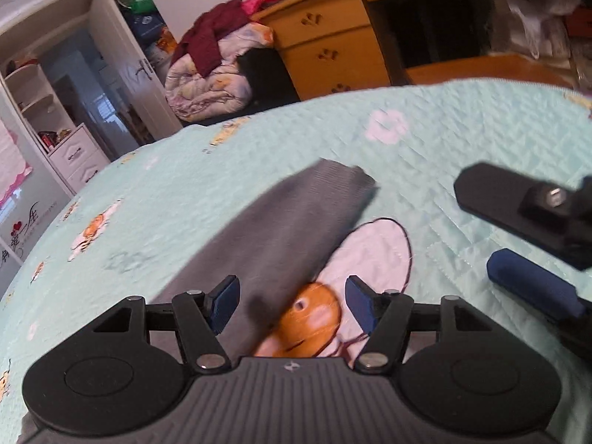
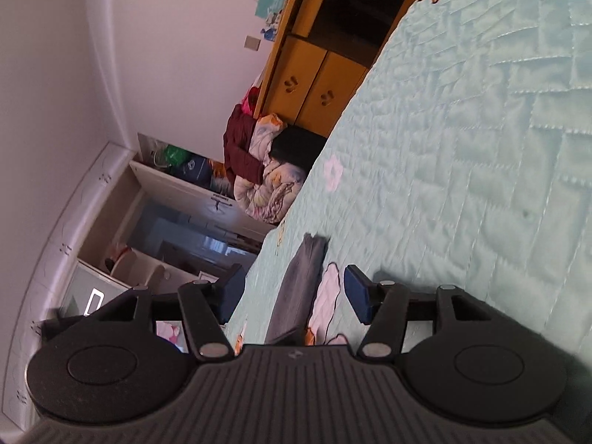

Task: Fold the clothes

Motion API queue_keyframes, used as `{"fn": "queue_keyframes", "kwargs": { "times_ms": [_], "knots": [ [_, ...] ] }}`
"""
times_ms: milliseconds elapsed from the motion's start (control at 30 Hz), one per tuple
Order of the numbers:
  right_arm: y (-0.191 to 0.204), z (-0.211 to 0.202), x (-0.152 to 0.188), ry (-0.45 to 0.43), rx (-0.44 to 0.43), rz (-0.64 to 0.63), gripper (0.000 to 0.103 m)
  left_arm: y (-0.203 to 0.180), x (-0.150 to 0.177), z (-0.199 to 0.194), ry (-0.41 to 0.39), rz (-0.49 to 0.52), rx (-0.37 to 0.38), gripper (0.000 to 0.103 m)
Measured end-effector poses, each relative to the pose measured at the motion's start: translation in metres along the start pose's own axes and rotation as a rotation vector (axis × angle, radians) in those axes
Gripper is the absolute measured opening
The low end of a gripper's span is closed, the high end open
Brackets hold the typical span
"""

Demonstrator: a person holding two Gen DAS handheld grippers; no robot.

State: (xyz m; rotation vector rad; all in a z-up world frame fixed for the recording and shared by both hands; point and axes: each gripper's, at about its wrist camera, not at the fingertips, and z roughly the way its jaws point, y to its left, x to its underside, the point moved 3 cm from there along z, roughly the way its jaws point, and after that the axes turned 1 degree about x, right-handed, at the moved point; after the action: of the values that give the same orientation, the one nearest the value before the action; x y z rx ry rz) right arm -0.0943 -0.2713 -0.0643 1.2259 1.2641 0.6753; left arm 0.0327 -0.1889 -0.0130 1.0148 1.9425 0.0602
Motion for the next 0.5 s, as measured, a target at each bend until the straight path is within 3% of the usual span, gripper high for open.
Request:
{"fn": "queue_keyframes", "kwargs": {
  "times_ms": [167, 267, 367, 400, 433, 500],
  "knots": [
    [-0.005, 0.006, -0.005, -0.006, 0.001, 0.02, 0.057, 0.0, -0.008, 0.02, -0.016, -0.029, -0.01, 0.073],
    [-0.006, 0.008, -0.007, -0.008, -0.001, 0.028, 0.055, 0.001, -0.01, 0.036, -0.043, -0.015, -0.067, 0.093],
    [-0.004, 0.01, -0.007, -0.007, -0.002, 0.021, 0.056, 0.005, -0.016, 0.048, -0.051, -0.037, -0.113, 0.096],
    [-0.004, 0.01, -0.007, -0.007, -0.003, 0.02, 0.056, 0.005, -0.018, 0.05, -0.047, -0.047, -0.116, 0.089],
    [-0.004, 0.01, -0.007, -0.006, -0.003, 0.017, 0.056, 0.006, -0.021, 0.051, -0.043, -0.049, -0.114, 0.066],
    [-0.003, 0.012, -0.007, -0.004, -0.001, 0.004, 0.056, 0.004, -0.024, 0.053, -0.017, -0.039, -0.092, 0.01]
  ]
}}
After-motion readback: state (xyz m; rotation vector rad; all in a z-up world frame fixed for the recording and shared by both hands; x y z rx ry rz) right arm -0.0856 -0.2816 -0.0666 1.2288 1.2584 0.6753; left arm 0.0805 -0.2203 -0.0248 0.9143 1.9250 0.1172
